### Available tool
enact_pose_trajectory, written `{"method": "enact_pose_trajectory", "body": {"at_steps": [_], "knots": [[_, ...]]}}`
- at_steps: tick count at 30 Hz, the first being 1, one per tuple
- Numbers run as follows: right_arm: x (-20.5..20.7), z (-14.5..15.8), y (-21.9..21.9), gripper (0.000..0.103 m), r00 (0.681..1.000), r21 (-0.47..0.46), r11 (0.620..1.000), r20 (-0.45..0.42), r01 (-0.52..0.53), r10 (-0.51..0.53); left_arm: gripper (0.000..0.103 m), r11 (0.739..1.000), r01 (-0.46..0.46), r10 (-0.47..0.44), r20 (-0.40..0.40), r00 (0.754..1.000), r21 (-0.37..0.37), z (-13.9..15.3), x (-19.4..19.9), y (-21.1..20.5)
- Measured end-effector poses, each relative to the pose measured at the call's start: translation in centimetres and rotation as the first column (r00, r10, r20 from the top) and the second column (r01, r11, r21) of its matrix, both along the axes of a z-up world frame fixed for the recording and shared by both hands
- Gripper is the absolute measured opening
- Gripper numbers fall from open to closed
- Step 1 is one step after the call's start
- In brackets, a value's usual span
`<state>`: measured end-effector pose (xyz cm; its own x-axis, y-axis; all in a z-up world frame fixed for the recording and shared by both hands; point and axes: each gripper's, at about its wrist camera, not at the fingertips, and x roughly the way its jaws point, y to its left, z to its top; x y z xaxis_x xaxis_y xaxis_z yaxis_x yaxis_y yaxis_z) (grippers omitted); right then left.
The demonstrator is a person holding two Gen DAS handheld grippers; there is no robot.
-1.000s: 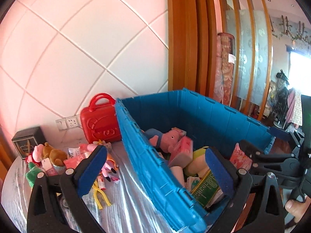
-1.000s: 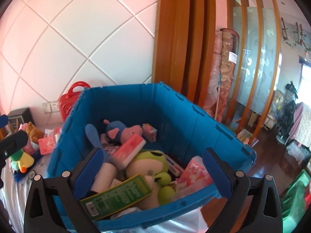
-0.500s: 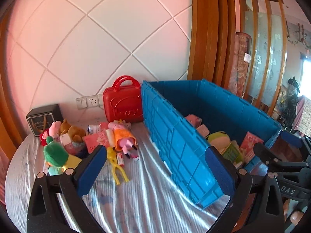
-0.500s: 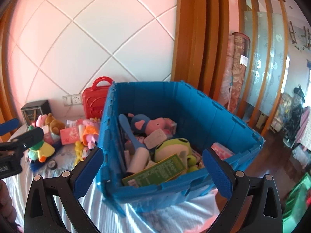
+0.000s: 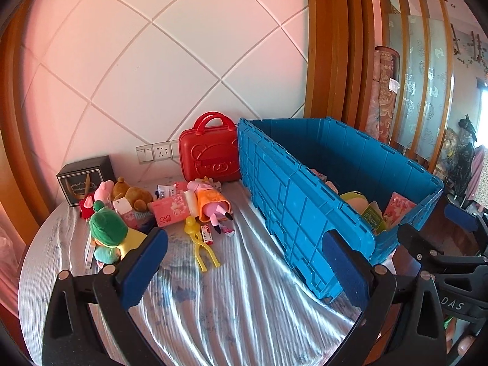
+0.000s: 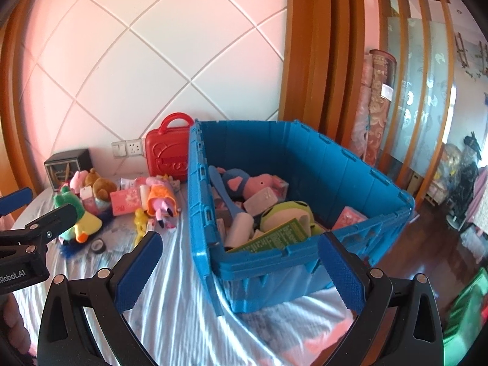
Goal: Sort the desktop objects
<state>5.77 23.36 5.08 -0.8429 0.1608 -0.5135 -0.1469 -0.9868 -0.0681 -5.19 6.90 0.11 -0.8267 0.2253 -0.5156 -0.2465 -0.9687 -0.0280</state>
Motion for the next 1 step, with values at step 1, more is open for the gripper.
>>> {"method": "enact_pose_trajectory", "body": {"at_steps": [1], "knots": [[0.15, -0.04, -0.15, 0.103, 1.000, 0.000, 1.000, 0.000, -0.002, 0.002, 0.103, 1.000, 0.001, -0.001, 0.001, 1.000, 0.001, -0.04, 0.17, -0.15]]}}
